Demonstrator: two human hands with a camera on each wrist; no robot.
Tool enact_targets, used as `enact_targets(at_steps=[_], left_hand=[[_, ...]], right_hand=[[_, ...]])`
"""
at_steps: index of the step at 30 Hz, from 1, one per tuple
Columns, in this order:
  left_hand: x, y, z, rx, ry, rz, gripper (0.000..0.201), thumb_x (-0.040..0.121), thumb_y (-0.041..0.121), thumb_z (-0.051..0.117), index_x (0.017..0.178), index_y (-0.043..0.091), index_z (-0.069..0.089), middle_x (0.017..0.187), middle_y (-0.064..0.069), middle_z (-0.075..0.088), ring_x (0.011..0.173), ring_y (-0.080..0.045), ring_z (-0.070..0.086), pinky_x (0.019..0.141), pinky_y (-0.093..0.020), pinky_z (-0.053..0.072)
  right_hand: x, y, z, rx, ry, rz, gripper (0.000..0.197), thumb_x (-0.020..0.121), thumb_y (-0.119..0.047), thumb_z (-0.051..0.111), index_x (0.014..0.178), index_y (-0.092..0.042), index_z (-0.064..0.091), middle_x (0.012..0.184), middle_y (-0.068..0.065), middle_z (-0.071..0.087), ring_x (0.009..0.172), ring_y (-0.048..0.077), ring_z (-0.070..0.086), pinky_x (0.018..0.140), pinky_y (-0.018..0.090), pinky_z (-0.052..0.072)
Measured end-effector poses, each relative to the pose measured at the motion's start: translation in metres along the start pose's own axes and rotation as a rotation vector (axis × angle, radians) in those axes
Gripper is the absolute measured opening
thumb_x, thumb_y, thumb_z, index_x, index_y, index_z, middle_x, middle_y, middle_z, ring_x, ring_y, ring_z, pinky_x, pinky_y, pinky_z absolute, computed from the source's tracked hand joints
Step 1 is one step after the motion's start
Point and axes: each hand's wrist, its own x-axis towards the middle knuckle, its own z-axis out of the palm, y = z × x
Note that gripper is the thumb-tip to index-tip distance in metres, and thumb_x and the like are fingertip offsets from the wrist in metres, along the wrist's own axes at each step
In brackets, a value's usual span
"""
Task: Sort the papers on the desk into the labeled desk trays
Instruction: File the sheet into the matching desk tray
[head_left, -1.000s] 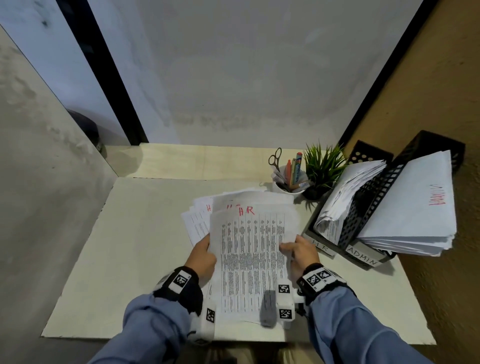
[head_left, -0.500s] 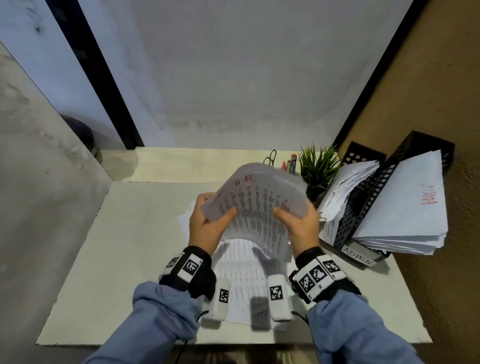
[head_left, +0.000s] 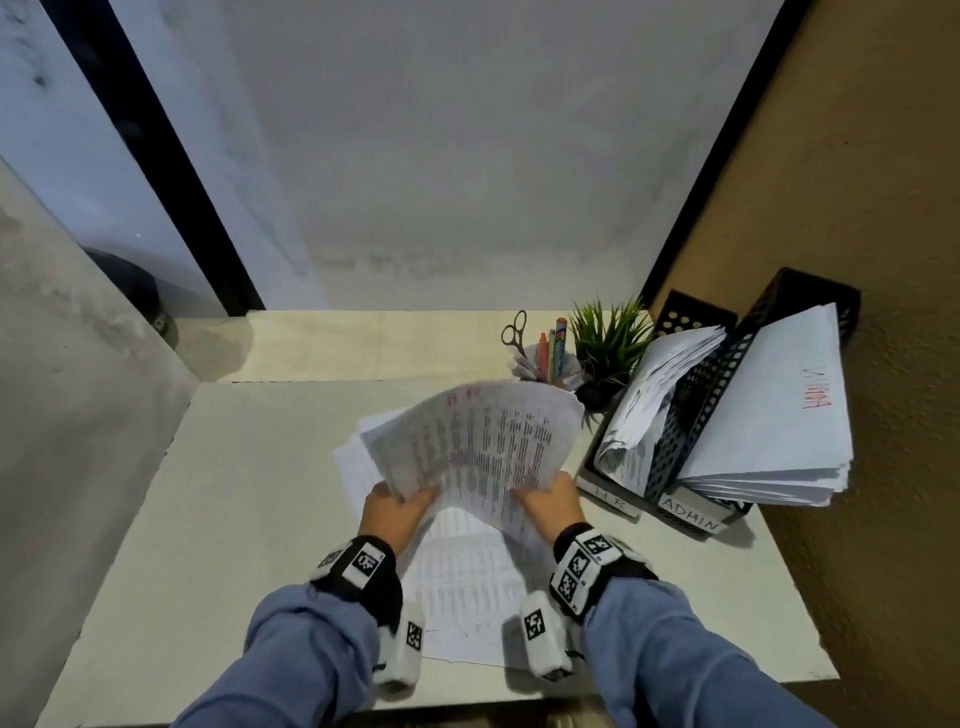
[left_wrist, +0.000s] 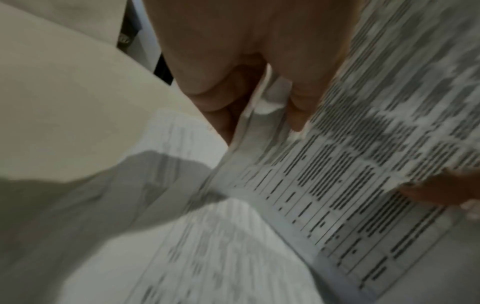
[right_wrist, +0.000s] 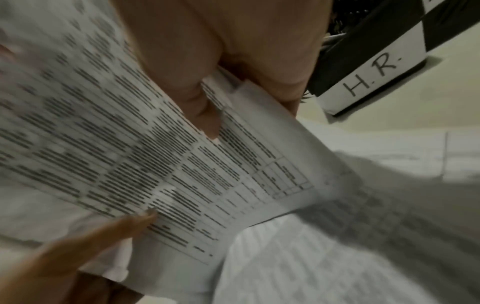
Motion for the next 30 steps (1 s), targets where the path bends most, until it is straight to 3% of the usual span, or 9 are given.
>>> enact_targets(at_steps=[5, 8, 10, 13, 15, 17, 21, 27, 30], left_hand=[[-0.005, 0.021, -0.003, 0.039, 0.097, 0.187, 0.021, 0.083, 0.021, 0.070, 0.093, 0.004, 0.065, 0.086, -0.011, 0.067, 0.084, -0.024, 0.062, 0.082, -0.035, 0.051], [0.001, 0.066, 0.002, 0.033, 0.110, 0.302, 0.007, 0.086, 0.017, 0.067, 0.084, 0.023, 0.063, 0.081, 0.010, 0.064, 0.080, -0.013, 0.063, 0.072, -0.025, 0.049], [0.003, 0.099, 0.005, 0.087, 0.086, 0.419, 0.007, 0.085, 0.018, 0.065, 0.080, 0.014, 0.067, 0.075, 0.007, 0.065, 0.070, -0.010, 0.060, 0.067, -0.023, 0.046], [0.001, 0.143, 0.014, 0.174, 0.047, 0.527, 0.025, 0.082, 0.018, 0.062, 0.072, -0.005, 0.059, 0.063, -0.013, 0.060, 0.058, -0.014, 0.050, 0.057, -0.026, 0.039], [-0.005, 0.171, 0.023, 0.248, -0.008, 0.574, 0.024, 0.080, 0.016, 0.061, 0.065, -0.002, 0.057, 0.061, -0.016, 0.062, 0.053, -0.011, 0.050, 0.054, -0.024, 0.039], [-0.008, 0.192, 0.034, 0.326, -0.080, 0.617, 0.026, 0.080, 0.014, 0.060, 0.056, 0.008, 0.053, 0.049, 0.002, 0.057, 0.044, 0.000, 0.046, 0.048, -0.013, 0.037], [-0.015, 0.222, 0.061, 0.457, -0.181, 0.647, 0.033, 0.077, 0.008, 0.059, 0.049, 0.018, 0.044, 0.038, 0.011, 0.043, 0.034, 0.001, 0.039, 0.038, -0.007, 0.026], [-0.011, 0.244, 0.108, 0.663, -0.233, 0.692, 0.030, 0.076, 0.012, 0.062, 0.053, 0.022, 0.046, 0.050, 0.007, 0.043, 0.045, -0.004, 0.041, 0.042, -0.017, 0.027], [-0.006, 0.248, 0.135, 0.733, -0.260, 0.689, 0.020, 0.078, 0.015, 0.063, 0.062, 0.019, 0.053, 0.056, 0.004, 0.048, 0.051, -0.008, 0.045, 0.044, -0.018, 0.028]], right_hand=[[-0.002, -0.035, -0.026, -0.128, -0.017, -0.223, 0.014, 0.090, -0.003, 0.054, 0.086, -0.013, 0.063, 0.075, -0.002, 0.063, 0.070, 0.009, 0.059, 0.057, 0.010, 0.046], [-0.001, -0.065, -0.054, -0.168, 0.109, -0.444, 0.015, 0.089, -0.011, 0.059, 0.104, -0.014, 0.063, 0.090, -0.004, 0.062, 0.079, 0.003, 0.057, 0.071, 0.014, 0.045], [0.010, -0.076, -0.072, -0.257, 0.356, -0.498, 0.033, 0.088, -0.022, 0.061, 0.119, -0.013, 0.057, 0.108, -0.001, 0.056, 0.097, 0.010, 0.053, 0.086, 0.021, 0.043], [0.038, -0.079, -0.099, -0.426, 0.643, -0.277, 0.074, 0.080, -0.047, 0.065, 0.137, -0.007, 0.038, 0.135, 0.015, 0.040, 0.125, 0.031, 0.036, 0.102, 0.041, 0.035], [0.059, -0.071, -0.110, -0.331, 0.603, 0.054, 0.096, 0.072, -0.049, 0.071, 0.142, -0.002, 0.026, 0.141, 0.023, 0.035, 0.128, 0.038, 0.037, 0.104, 0.045, 0.034], [0.067, -0.061, -0.117, -0.091, 0.491, 0.254, 0.082, 0.070, -0.034, 0.072, 0.133, 0.005, 0.037, 0.125, 0.025, 0.052, 0.110, 0.037, 0.055, 0.093, 0.043, 0.047], [0.069, -0.055, -0.128, -0.029, 0.472, 0.130, 0.013, 0.079, -0.003, 0.051, 0.091, 0.002, 0.051, 0.085, 0.019, 0.059, 0.076, 0.028, 0.054, 0.068, 0.034, 0.045], [0.066, -0.070, -0.146, -0.232, 0.427, -0.135, 0.015, 0.085, -0.003, 0.043, 0.081, -0.016, 0.048, 0.083, 0.010, 0.050, 0.078, 0.024, 0.050, 0.070, 0.028, 0.038], [0.060, -0.081, -0.157, -0.289, 0.419, -0.178, 0.027, 0.085, -0.004, 0.042, 0.108, -0.010, 0.056, 0.088, 0.014, 0.058, 0.081, 0.033, 0.058, 0.071, 0.032, 0.044]])
